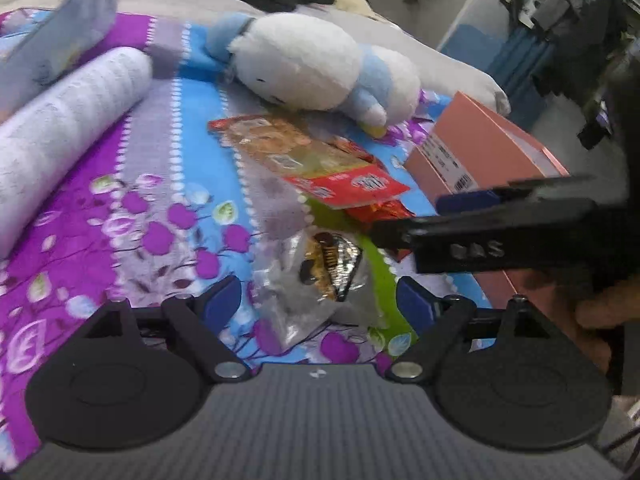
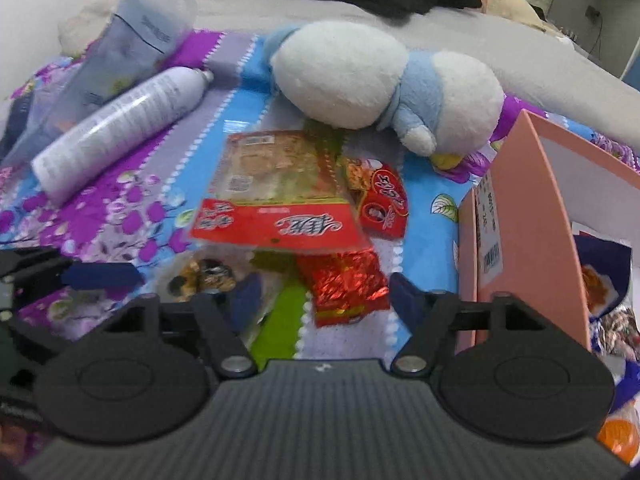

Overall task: Organize snacks
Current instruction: 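Grasp the clear gold-label bag with the left gripper while the right grasps the red foil packet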

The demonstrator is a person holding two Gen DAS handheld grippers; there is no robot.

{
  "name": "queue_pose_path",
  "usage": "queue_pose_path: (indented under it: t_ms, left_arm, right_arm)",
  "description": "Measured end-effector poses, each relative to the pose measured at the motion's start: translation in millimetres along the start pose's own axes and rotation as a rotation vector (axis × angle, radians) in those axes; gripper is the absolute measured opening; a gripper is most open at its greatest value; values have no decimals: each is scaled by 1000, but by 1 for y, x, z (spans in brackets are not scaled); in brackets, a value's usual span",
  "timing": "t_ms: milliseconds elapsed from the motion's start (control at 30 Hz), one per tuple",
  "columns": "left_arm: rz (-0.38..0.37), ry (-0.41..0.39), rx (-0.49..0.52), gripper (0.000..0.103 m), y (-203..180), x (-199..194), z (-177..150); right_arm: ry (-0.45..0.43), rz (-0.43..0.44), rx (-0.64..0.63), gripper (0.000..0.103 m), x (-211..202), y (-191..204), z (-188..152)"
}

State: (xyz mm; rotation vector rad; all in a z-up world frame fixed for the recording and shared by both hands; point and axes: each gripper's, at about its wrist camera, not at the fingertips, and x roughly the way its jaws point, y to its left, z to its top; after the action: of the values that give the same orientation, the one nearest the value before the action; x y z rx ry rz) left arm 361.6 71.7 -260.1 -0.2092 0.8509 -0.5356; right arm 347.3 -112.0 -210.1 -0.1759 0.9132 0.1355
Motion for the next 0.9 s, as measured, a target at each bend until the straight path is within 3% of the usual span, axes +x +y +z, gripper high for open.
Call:
queue_pose_path:
  t_ms: [100, 267, 433, 633, 867, 900]
  left_arm:
    - [45, 3, 53, 87, -9, 9, -2]
    - [61, -28, 40, 86, -11, 16, -13]
    - [97, -46, 47, 84, -16, 16, -16]
    - [92, -69, -20, 74, -8, 12, -16]
    - [62, -82, -60, 67, -4, 2, -22]
    - [64, -83, -63, 67, -4, -1, -23]
  right_arm:
    - [-5, -9, -29, 77, 7, 1, 5]
    - [23, -12, -4, 76, 17, -3, 4]
    - [-14, -33, 11, 76, 11, -3, 3]
    - [17, -39, 47, 76, 25, -8, 9]
    - [30, 13, 106, 72, 35, -11, -3]
    - [26, 29, 125, 66, 33, -12, -4]
